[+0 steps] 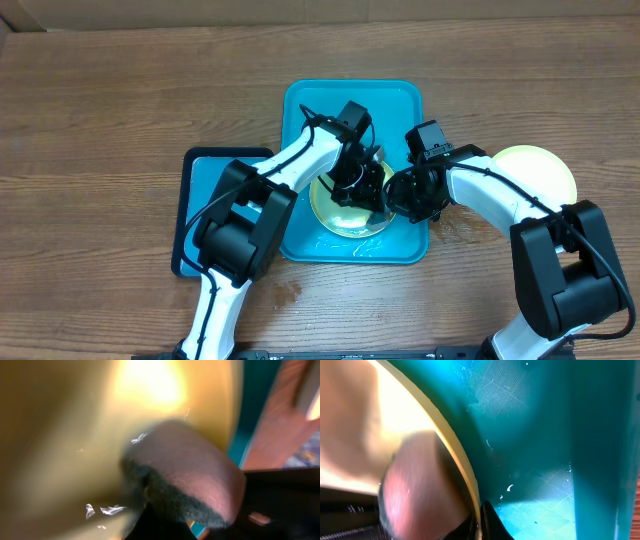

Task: Clean dirty plates on tray and stack at the side
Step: 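Scrub the last yellow plate with the sponge in the left gripper, then return the sponge to the water tray with the left gripper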

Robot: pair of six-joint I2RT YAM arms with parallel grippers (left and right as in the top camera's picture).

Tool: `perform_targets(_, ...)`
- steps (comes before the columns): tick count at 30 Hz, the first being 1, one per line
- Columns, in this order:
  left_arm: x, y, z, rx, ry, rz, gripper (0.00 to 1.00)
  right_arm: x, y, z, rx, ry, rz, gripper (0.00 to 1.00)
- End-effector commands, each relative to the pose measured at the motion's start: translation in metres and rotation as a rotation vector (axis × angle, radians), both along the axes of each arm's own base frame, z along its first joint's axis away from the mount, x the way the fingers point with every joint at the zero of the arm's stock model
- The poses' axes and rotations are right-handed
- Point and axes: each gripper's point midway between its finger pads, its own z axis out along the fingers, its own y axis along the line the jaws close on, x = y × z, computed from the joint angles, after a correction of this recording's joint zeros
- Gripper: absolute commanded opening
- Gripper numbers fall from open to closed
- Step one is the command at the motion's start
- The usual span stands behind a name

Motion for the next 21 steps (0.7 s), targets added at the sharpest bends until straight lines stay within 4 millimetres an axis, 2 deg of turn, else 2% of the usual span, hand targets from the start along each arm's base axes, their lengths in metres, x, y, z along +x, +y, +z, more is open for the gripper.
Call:
perform_targets(1, 0.003, 0.058, -0.025, 0.303, -0.031, 0.04, 0.04, 0.001, -0.009, -0.005, -0.048, -0.006, -0.018, 0.04)
perform_targets(6, 0.03, 0.131, -0.001, 0.588, -0.166, 0.13, 0.04, 0.002, -0.009, -0.005, -0.047, -0.006, -0.019, 0.04)
perform_targets(8, 0.041, 0.151, 0.013, 0.649, -0.227, 0.163, 0.04, 0.002, -0.008, -0.005, -0.046, -0.009, -0.019, 0.04)
perform_targets(11, 0.051, 0.166, 0.032, 0.678, -0.288, 0.19, 0.04, 0.002, -0.008, -0.005, -0.045, -0.01, -0.019, 0.04)
perform_targets(17, 0.047, 0.167, 0.073, 0.594, -0.327, 0.206, 0.04, 0.003, -0.008, -0.002, -0.047, -0.025, 0.04, 0.04)
perform_targets(21, 0.041, 0.201, 0.103, 0.692, -0.372, 0.238, 0.04, 0.007, -0.007, 0.009, -0.053, -0.028, 0.094, 0.04)
